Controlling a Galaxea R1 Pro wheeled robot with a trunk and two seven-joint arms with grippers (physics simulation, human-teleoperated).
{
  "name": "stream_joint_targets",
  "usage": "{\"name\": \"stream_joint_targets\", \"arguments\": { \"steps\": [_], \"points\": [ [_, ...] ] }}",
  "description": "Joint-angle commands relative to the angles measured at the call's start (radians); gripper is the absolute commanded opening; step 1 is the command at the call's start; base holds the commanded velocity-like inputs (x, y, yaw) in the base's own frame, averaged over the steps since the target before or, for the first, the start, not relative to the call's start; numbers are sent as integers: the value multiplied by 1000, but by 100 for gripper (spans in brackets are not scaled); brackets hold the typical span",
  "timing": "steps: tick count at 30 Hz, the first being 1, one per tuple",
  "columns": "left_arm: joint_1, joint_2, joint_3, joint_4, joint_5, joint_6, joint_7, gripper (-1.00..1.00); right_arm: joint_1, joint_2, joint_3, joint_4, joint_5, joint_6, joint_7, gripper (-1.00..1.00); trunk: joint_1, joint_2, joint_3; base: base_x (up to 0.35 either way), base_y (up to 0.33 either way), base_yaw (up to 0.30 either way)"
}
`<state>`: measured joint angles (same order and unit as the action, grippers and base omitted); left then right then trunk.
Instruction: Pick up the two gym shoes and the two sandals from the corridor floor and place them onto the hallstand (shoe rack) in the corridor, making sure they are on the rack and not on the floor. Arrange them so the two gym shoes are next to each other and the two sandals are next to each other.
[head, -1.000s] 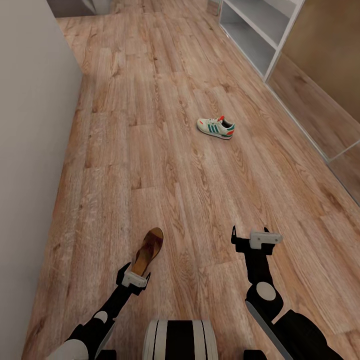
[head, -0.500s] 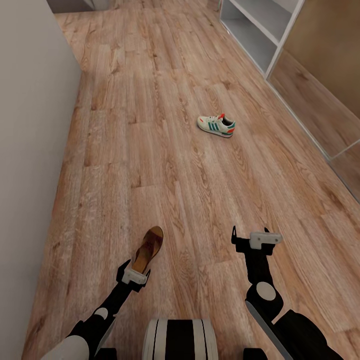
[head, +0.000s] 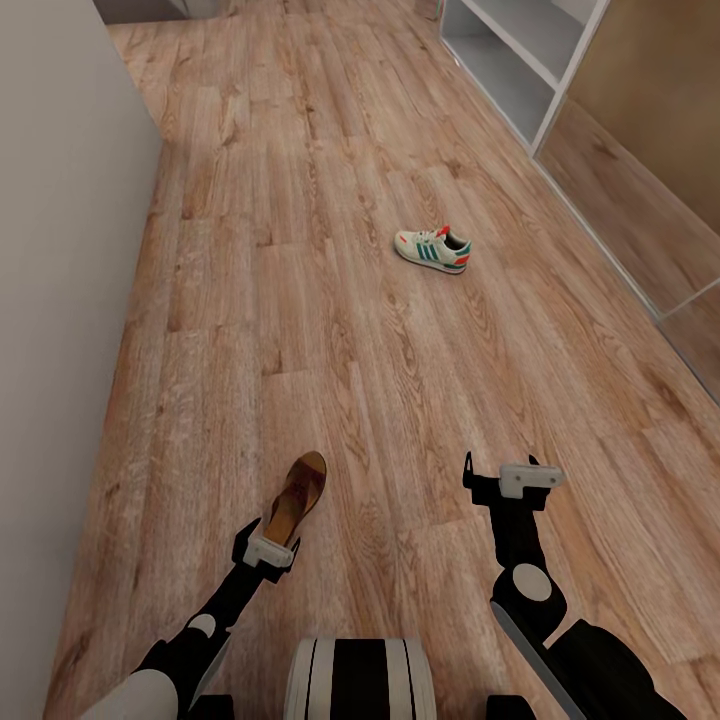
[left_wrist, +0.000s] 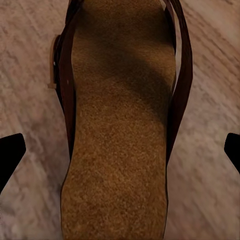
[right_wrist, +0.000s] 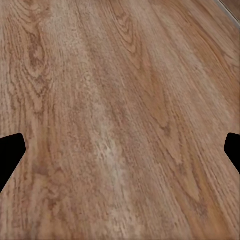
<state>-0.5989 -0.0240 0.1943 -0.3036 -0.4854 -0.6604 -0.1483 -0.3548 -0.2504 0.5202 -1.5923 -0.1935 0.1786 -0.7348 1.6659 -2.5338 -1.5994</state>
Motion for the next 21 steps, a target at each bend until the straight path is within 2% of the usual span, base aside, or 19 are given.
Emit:
{"name": "stream_joint_targets", "arguments": {
  "steps": [1, 21],
  "points": [
    [0, -1, 9, 0, -2, -2, -8, 100, -1, -1, 3, -2, -3, 7, -7, 100, 0, 0, -1, 0, 0, 0],
    [-1, -1, 10, 0, -2, -2, -8, 100, -1, -1, 2, 0, -4, 8, -8, 100, 0, 0, -18, 0, 0, 0]
  ]
}}
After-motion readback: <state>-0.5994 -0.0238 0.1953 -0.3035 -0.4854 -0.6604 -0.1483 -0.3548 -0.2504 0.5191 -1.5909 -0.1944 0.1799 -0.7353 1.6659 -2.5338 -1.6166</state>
